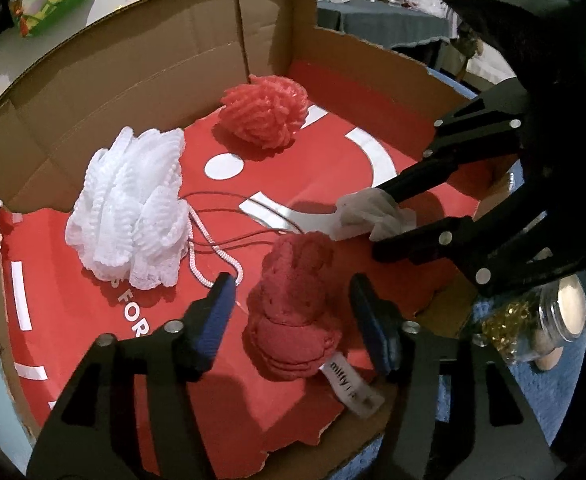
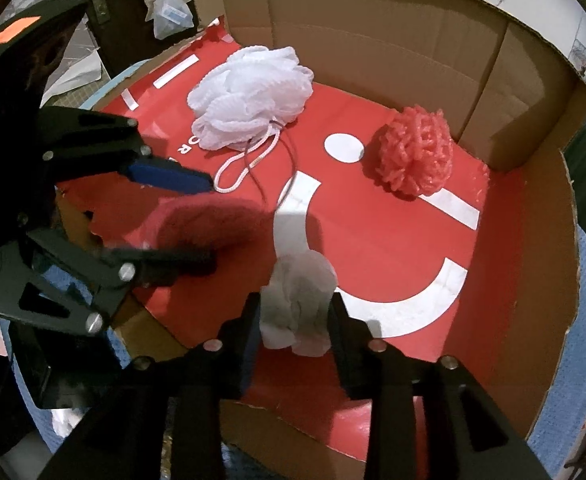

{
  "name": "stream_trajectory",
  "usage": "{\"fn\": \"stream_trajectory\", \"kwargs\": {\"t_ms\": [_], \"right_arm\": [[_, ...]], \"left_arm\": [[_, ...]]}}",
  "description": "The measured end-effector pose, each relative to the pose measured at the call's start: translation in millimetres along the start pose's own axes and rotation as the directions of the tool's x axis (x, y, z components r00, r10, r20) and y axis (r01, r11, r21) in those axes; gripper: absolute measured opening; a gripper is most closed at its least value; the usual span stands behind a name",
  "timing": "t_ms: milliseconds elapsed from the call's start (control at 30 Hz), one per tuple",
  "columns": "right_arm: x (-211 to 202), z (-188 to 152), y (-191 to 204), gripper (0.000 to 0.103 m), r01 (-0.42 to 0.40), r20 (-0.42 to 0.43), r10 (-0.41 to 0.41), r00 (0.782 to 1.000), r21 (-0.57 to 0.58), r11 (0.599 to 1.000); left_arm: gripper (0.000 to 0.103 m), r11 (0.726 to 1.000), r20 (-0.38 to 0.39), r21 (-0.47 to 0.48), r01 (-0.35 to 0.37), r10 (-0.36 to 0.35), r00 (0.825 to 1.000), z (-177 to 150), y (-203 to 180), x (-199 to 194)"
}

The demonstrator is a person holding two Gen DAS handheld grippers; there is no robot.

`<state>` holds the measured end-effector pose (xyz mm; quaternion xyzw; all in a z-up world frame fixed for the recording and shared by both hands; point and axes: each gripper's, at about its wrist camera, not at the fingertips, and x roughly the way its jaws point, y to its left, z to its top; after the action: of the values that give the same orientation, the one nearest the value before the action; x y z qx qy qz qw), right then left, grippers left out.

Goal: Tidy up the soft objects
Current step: 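Lower both items onto the box floor and open both tools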

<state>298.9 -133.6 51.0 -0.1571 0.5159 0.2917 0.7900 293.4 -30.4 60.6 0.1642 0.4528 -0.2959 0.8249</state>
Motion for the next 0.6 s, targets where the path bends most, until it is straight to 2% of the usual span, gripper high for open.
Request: {"fn": "stream_trajectory", "kwargs": {"t_ms": [133,200,267,333,467,600], "right_arm": [[-3.1,-1.9,-3.3,0.043,-0.007,0.006,0.007,1.0,0.004,1.0],[-6.4,-2.8,-5.3,0.05,-0.005,0.013,0.005,1.0,0.009,1.0],[-9.4,-3.0,-6.9,0.052,-0.003,0.019,0.003,1.0,0.016,1.0],[-12.8,-3.1,-8.3,0.053,0.002,0.027,-0.002,1.0,0.021,1.0],[-20.1,-4.8,-10.3,0.062,0.003,0.046,-0.005,0.999,0.036,0.999],[-31.1,-9.5,-11.8,0.069,0.012,0.068,-0.016,0.998,0.049,0.999]], "left_arm": [[0.064,1.0,0.016,0.008,0.017,-0.017,1.0,0.2,-1.4,-3.8],[0.065,1.0,0.023,0.004,0.014,-0.014,1.0,0.7,-1.5,-6.2],[0.068,1.0,0.029,0.001,0.013,-0.013,0.999,0.9,-1.8,-9.4],[0.069,1.0,0.034,-0.004,0.008,-0.008,0.999,0.9,-2.3,-11.6],[0.07,1.0,0.052,-0.026,0.004,-0.003,0.999,0.2,-2.5,-19.0],[0.077,0.999,0.075,-0.045,-0.001,0.004,0.997,-2.9,-4.2,-32.2]]}}
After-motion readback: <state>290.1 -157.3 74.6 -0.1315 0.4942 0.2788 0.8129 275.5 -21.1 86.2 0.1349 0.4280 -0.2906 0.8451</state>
